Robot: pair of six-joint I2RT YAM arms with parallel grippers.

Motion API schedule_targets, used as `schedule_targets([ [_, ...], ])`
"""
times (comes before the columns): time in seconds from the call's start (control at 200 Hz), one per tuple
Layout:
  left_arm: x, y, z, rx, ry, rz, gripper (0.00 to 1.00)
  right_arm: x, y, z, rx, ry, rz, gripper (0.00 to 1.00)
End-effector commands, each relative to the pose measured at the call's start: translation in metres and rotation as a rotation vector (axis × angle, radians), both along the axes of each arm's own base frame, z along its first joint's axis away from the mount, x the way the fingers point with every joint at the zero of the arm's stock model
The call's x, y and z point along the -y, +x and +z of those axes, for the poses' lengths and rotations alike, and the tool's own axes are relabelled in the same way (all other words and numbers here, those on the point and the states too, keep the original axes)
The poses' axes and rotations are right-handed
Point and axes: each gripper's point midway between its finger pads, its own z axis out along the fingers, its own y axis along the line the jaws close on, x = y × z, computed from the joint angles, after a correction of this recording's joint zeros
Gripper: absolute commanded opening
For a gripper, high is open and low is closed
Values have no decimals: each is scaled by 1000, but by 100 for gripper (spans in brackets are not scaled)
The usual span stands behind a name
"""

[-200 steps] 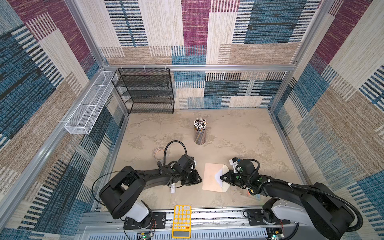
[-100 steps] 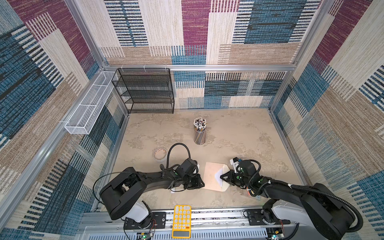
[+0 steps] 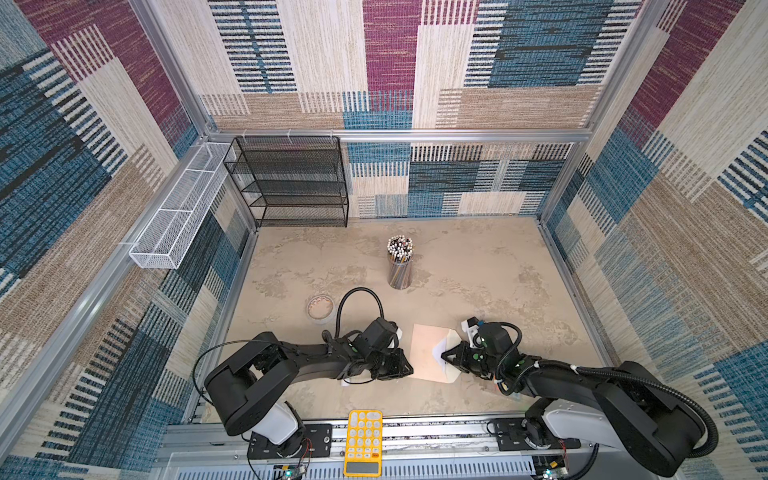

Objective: Place the letter into the envelope and seal it
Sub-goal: 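Draw the left gripper back from the envelope while the right gripper holds the cream flap, then release the cream flap with the right gripper while the left gripper withdraws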

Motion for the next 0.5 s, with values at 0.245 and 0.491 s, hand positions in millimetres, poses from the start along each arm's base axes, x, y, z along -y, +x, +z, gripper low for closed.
schedule_targets([
  [0.245, -36, -14, -32, -72, 191, 40, 24, -16, 4, 0, -1, 37, 31, 0],
  [0.491, -39, -13, -27, -56, 205, 38, 25, -15, 10, 6, 18, 12, 25, 0],
])
